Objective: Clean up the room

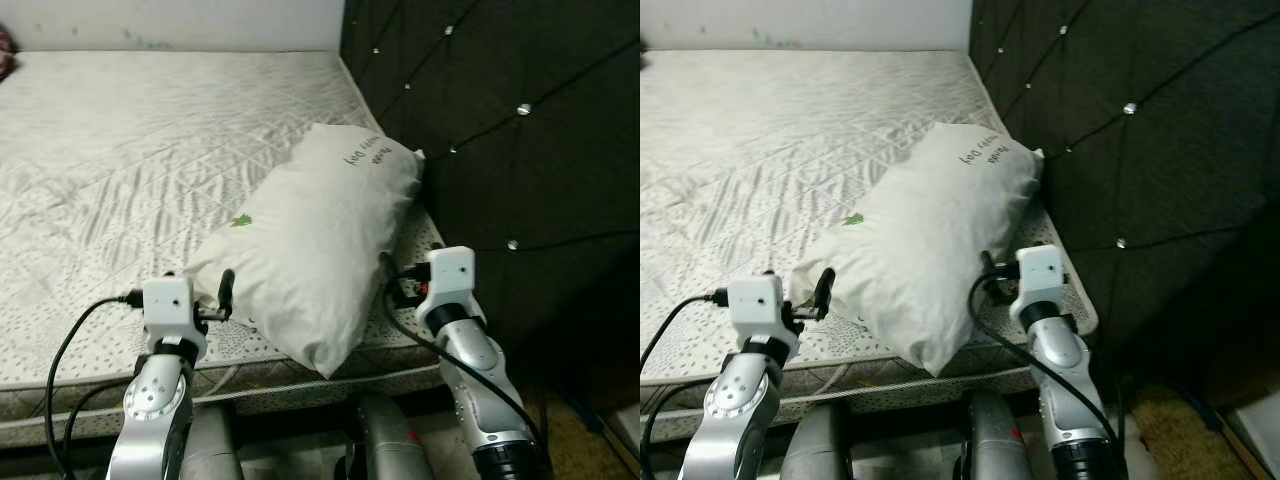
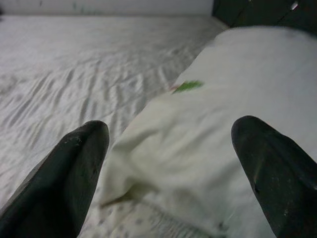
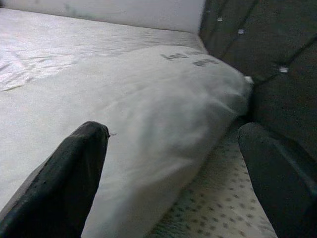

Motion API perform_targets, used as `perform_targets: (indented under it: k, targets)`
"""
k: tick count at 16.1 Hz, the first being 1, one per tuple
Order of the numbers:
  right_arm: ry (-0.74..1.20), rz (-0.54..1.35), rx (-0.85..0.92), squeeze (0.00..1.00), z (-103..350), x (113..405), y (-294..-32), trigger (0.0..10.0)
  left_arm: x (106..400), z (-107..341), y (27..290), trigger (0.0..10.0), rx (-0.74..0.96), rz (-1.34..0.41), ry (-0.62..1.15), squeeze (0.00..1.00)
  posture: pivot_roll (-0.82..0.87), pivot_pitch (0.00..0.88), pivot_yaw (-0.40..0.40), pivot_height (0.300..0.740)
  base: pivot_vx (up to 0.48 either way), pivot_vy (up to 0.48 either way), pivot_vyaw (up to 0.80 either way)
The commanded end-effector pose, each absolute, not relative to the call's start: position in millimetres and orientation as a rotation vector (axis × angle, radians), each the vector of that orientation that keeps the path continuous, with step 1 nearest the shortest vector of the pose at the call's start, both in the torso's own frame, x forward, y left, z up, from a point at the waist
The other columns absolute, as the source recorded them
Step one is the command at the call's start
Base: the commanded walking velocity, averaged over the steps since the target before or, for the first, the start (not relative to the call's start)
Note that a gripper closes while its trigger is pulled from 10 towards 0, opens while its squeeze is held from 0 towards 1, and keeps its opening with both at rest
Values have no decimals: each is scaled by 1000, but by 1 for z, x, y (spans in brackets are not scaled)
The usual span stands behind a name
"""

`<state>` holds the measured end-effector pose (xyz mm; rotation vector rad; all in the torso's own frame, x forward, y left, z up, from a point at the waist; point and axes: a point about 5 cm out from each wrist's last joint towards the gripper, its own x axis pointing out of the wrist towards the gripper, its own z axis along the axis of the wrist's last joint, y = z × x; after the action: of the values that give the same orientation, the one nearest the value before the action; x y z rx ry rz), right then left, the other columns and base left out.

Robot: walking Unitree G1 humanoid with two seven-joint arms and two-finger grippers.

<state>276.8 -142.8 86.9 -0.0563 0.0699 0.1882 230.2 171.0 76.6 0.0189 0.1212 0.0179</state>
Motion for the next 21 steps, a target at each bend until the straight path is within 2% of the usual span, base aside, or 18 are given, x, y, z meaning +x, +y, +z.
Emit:
perform_targets:
  k: [1,7,9,11,15,17,21]
  targets:
    - [69,202,-56,0,88,278,-142,10000,227,77,175,10000,37,36,137,0,22,0,-49,599,0,0,0]
    - [172,298,-100,0,73,286,-130,10000,220,72,190,10000,91,105,174,0,76,0,-64,529,0,0,0]
    - [248,371,-125,0,63,287,-121,10000,211,70,199,10000,105,135,188,0,90,0,-69,529,0,0,0]
    - [321,576,-110,0,58,286,-107,10000,204,74,205,10000,119,168,165,0,104,0,-73,529,0,0,0]
    - [394,751,-73,0,56,285,-97,10000,211,76,201,10000,116,159,151,0,112,0,-79,529,0,0,0]
    - [393,764,-80,0,56,292,-90,10000,211,76,200,10000,117,150,154,0,116,0,-77,529,0,0,0]
    - [389,638,-97,0,67,315,-78,10000,204,76,203,10000,128,163,168,0,141,0,-82,529,0,0,0]
